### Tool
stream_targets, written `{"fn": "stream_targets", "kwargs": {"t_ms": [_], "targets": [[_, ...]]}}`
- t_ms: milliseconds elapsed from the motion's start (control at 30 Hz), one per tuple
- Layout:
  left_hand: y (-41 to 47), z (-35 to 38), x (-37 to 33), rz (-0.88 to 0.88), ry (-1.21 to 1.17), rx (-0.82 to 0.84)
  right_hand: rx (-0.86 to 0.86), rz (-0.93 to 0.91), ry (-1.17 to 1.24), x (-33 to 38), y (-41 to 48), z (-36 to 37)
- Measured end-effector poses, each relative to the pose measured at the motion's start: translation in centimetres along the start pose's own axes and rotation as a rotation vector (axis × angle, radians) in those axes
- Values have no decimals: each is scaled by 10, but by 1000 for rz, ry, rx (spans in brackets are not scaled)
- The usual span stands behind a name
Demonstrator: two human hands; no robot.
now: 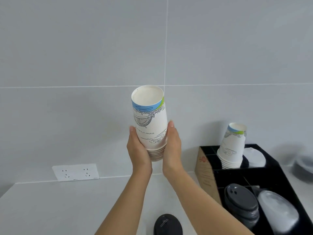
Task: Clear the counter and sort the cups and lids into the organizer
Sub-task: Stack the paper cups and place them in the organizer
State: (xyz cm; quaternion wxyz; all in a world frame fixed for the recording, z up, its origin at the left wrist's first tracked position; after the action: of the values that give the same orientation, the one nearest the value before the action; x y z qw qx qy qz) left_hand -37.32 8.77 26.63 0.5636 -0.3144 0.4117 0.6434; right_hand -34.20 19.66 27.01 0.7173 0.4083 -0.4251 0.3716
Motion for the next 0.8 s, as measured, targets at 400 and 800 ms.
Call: {"fn": "stream_targets", "kwargs": {"t_ms": [400, 800], "targets": [[-25, 197, 2, 65, -64, 191, -104, -143, 7, 127, 46, -144], [-26, 301, 40, 18, 42, 244, -97, -116, -11, 156, 95, -241]]}}
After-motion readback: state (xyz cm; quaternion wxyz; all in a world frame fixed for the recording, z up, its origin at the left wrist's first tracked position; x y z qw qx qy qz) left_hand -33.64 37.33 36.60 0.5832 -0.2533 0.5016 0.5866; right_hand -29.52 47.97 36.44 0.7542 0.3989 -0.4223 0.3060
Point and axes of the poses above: each hand's wrist, its own y-axis towards the middle knuckle, its own z-axis out of the palm, x = y × z, the point moved 9 cm from there along y, towards the middle knuckle, and after that the axes turned 6 degrees about x, right-handed, at the moved point
